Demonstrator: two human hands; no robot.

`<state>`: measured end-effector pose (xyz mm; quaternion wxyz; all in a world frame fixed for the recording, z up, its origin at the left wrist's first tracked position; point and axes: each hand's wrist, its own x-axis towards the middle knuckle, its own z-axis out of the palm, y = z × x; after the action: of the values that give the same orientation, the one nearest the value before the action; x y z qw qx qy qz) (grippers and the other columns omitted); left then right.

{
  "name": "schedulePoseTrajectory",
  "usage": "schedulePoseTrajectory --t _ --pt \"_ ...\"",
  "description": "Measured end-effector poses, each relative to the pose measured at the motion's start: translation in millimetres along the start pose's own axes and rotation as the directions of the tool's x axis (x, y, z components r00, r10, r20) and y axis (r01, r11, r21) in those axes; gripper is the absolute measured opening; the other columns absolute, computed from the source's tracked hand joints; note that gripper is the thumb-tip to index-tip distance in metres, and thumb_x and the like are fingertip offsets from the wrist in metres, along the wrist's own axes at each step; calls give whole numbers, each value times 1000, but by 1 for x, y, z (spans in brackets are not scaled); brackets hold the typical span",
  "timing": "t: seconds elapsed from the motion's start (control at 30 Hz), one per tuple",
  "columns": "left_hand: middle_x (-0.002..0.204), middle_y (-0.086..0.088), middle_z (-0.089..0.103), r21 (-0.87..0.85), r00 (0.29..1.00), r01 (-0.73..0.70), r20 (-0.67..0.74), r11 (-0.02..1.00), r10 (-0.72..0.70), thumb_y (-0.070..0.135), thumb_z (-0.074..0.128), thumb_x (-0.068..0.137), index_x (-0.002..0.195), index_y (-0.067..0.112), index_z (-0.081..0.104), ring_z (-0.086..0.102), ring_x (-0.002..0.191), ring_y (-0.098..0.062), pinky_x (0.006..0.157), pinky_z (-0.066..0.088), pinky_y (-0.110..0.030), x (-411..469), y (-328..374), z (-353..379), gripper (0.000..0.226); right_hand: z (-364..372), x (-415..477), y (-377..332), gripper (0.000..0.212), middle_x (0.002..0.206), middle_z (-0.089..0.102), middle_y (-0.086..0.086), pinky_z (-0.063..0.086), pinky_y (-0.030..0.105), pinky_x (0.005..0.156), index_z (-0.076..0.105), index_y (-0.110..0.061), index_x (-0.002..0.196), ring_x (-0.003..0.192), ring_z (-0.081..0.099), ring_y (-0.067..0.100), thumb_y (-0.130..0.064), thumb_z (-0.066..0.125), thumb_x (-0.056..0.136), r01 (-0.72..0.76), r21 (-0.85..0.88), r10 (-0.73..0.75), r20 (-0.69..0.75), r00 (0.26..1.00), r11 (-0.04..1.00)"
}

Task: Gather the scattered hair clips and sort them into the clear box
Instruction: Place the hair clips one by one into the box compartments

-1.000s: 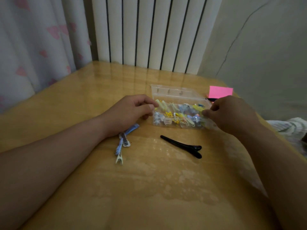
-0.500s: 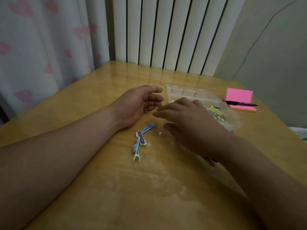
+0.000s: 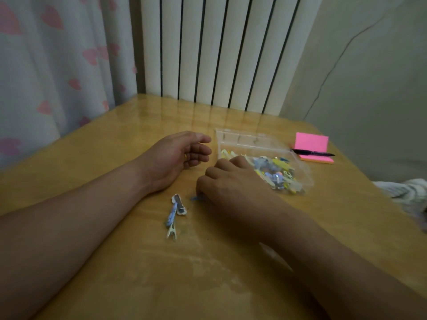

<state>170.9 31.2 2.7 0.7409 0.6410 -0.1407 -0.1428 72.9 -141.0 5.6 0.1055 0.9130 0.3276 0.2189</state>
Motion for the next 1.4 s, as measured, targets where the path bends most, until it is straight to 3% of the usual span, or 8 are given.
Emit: schedulePoseTrajectory --t 0.17,0.3,0.43,0.53,0.63,0.8,1.23,1.4 --pt "99 -6 74 -24 1000 -14 -1 1000 14 28 52 109 128 8 70 71 89 -14 85 50 -31 2 -2 -1 32 -11 -2 15 11 98 65 -10 43 38 83 70 -33 102 98 56 17 -37 60 99 -211 218 244 -136 960 953" --pt "99 -7 75 7 999 -35 -5 999 35 26 53 109 128 6 70 72 89 -16 83 50 -31 1 -2 0 33 -25 -19 59 11 97 68 -12 48 25 77 74 -27 106 89 61 5 -29 65 102 -484 550 652 -154 742 681" --pt "99 -7 75 29 999 -41 -14 999 41 26 52 109 125 7 71 72 90 -16 84 50 -32 1 -3 2 31 -18 -42 97 9 89 75 -6 40 19 60 79 -21 100 72 62 1 -25 72 97 -673 525 804 -39 593 522" --pt "99 -7 74 37 999 -43 -12 998 44 26 53 109 125 7 71 72 90 -16 84 50 -32 0 -3 2 30 -12 -47 99 9 84 74 -11 46 25 56 77 -25 102 66 64 5 -27 76 94 -715 485 804 40 593 503" --pt "98 -6 75 47 999 -46 -9 998 47 26 53 109 123 8 71 71 91 -17 85 50 -32 0 -3 1 30 -8 -47 100 11 85 71 -13 61 38 70 73 -28 100 76 68 8 -29 79 91 -730 429 778 92 621 532" --pt "96 -6 75 43 999 -48 -9 998 49 24 52 109 122 8 72 72 89 -16 83 50 -31 0 -3 2 29 -4 -48 101 10 84 71 -10 63 46 72 71 -29 87 75 68 11 -26 80 90 -718 426 746 135 652 550" --pt "96 -5 75 37 999 -43 -7 998 43 25 52 109 122 8 72 72 88 -15 84 51 -32 1 -3 0 29 -4 -48 96 5 85 70 -9 63 45 69 72 -26 90 73 66 13 -29 73 95 -731 409 759 128 638 546" --pt "96 -7 73 29 999 -33 -28 999 34 23 50 110 130 1 68 71 87 -16 81 50 -30 -3 0 4 35 -11 -43 83 4 85 68 -15 59 38 73 71 -26 93 81 65 7 -29 72 96 -653 469 743 -12 669 595"
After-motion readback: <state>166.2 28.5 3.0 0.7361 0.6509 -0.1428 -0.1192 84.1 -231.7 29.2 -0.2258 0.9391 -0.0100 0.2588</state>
